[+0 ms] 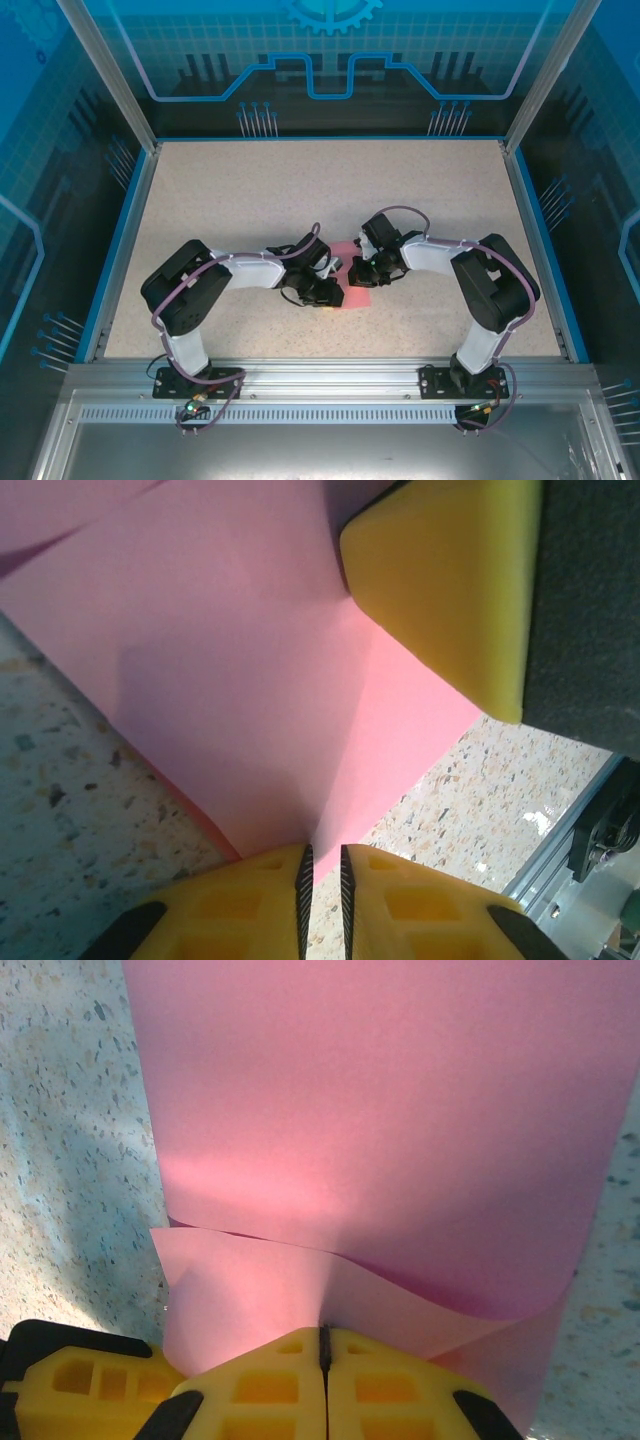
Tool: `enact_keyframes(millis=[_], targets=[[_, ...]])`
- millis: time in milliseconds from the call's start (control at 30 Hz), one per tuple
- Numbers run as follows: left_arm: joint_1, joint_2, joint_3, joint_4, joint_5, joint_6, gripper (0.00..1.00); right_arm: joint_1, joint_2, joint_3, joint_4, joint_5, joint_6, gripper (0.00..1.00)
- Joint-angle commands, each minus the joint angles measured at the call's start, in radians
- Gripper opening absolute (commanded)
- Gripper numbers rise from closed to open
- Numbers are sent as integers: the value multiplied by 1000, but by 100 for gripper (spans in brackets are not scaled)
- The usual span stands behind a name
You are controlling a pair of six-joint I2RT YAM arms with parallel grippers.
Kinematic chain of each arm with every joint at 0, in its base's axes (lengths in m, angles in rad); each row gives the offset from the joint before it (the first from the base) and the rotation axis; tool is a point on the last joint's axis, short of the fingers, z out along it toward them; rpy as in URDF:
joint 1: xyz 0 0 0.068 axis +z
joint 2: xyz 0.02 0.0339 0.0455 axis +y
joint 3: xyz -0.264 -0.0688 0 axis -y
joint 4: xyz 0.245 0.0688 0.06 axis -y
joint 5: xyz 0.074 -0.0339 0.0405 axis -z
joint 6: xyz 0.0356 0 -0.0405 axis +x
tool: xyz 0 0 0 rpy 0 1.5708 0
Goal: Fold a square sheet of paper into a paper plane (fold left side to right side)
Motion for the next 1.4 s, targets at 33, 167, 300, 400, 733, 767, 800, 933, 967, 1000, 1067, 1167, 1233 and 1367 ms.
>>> enact_keyframes(millis=[33, 167, 300, 400, 733, 767, 800, 933, 967, 1000, 1067, 1167, 1233, 1367], targets=[[-5, 10, -30, -18, -36, -14, 18, 16, 30, -38, -84, 45, -18, 6], [-5, -17, -63, -29, -51, -14, 15, 16, 30, -38, -88, 51, -20, 6], [-5, -33, -98, -16, -36, -28, 11, 16, 33, -38, -86, 48, -21, 6], [-4, -65, -138, -2, -21, -41, 8, 15, 33, -38, -86, 47, -23, 6], [5, -215, -104, -19, -2, -28, 6, 17, 33, -31, -86, 44, -20, 6], [6, -206, -85, -17, 0, -25, 7, 16, 31, -33, -86, 44, -20, 6], [6, -188, -66, -16, 4, -19, 7, 17, 30, -33, -86, 45, -22, 6], [7, -106, -4, -16, 5, 1, 9, 17, 26, -32, -89, 42, -23, 6], [6, -87, 7, -15, -1, 6, 10, 17, 26, -31, -88, 42, -24, 6], [9, -68, 15, -15, -9, 12, 10, 17, 25, -31, -88, 41, -24, 6], [9, -34, 30, -21, -22, 19, 10, 17, 24, -31, -89, 39, -26, 6], [10, 4, 42, -27, -36, 24, 10, 17, 17, -34, -83, 32, -29, 5], [9, 21, 40, -35, -50, 24, 10, 16, 2, -42, -68, 25, -30, 5], [9, 31, 17, -41, -75, 22, 9, 16, -54, -54, -38, 0, -52, 6]])
